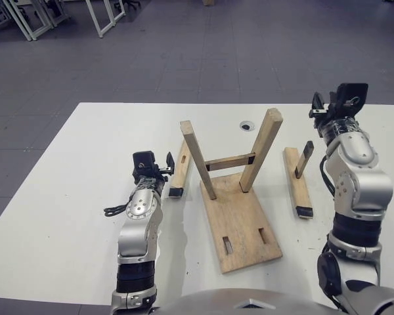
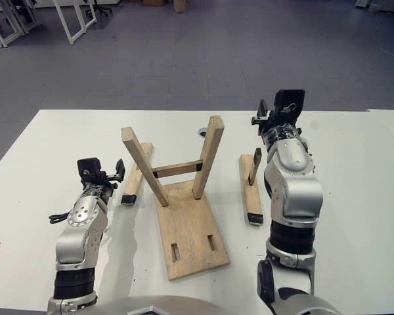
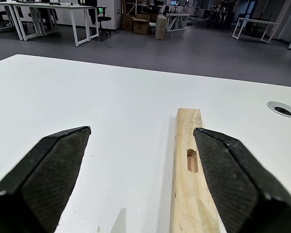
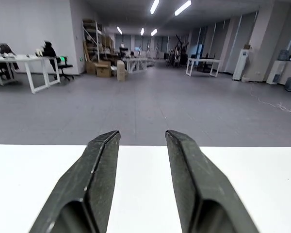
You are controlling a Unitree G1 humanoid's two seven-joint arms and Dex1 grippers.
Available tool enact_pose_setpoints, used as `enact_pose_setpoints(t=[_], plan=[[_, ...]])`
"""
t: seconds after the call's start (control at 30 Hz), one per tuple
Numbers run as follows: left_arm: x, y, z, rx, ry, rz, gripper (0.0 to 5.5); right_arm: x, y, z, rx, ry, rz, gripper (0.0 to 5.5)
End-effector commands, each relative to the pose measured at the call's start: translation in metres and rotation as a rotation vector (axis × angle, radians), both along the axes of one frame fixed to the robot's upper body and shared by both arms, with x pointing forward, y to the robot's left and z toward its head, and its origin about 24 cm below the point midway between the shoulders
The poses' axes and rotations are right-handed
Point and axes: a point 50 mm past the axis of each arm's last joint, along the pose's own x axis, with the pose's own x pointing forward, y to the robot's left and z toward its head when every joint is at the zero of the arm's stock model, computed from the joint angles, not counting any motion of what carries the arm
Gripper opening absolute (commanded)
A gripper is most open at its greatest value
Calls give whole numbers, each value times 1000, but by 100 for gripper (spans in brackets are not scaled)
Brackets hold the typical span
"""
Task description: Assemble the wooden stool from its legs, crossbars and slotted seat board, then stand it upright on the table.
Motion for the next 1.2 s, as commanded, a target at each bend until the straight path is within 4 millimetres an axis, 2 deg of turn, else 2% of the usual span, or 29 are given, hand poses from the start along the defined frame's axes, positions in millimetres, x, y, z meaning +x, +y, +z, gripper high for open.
enact_pose_setpoints(t=[0.03,0.1,0.23,0.3,0.33,0.37,0.4,0.43,0.5,0.53,0.57,0.67,0.77,0.87,0.93,1.0,1.03,1.13,1.2], plan=[[1,1,0,10,-1,14,393,9,-5,-17,4,142,-11,174],[1,1,-1,11,-1,14,393,10,-1,-7,16,100,7,174],[1,1,-1,10,2,12,393,6,13,64,33,-212,37,174],[1,1,-1,11,3,14,393,4,17,82,37,-276,51,174],[1,1,-1,11,2,16,393,7,18,73,31,-237,52,174],[1,1,-1,10,1,16,393,12,16,46,30,-120,46,174],[1,1,-1,10,1,16,393,15,13,17,27,-10,32,174],[1,1,0,9,0,15,393,15,7,-21,23,128,5,174],[3,0,0,9,-1,9,393,4,-5,-88,22,342,-46,174],[3,0,0,9,-2,7,393,-3,-9,-106,31,394,-64,174],[4,0,0,8,-4,7,393,-7,-10,-113,42,405,-73,174],[5,-2,1,5,-7,7,393,-4,-12,-99,79,318,-90,174],[5,-2,0,1,-10,16,393,2,-9,-42,130,35,-54,174],[1,-1,-1,-3,-10,28,393,-10,-7,22,98,-235,1,222],[-3,0,-3,-6,-6,36,393,-23,-10,44,71,-310,-6,261],[-6,1,-4,-6,-2,42,393,-38,-10,40,19,-275,1,303],[-8,2,-5,-6,0,46,393,-48,-9,26,0,-203,12,327],[-16,7,-6,-1,10,68,393,-96,-2,-27,-19,58,58,378],[-20,9,-7,-1,16,80,393,-116,4,-42,-19,150,90,413]])
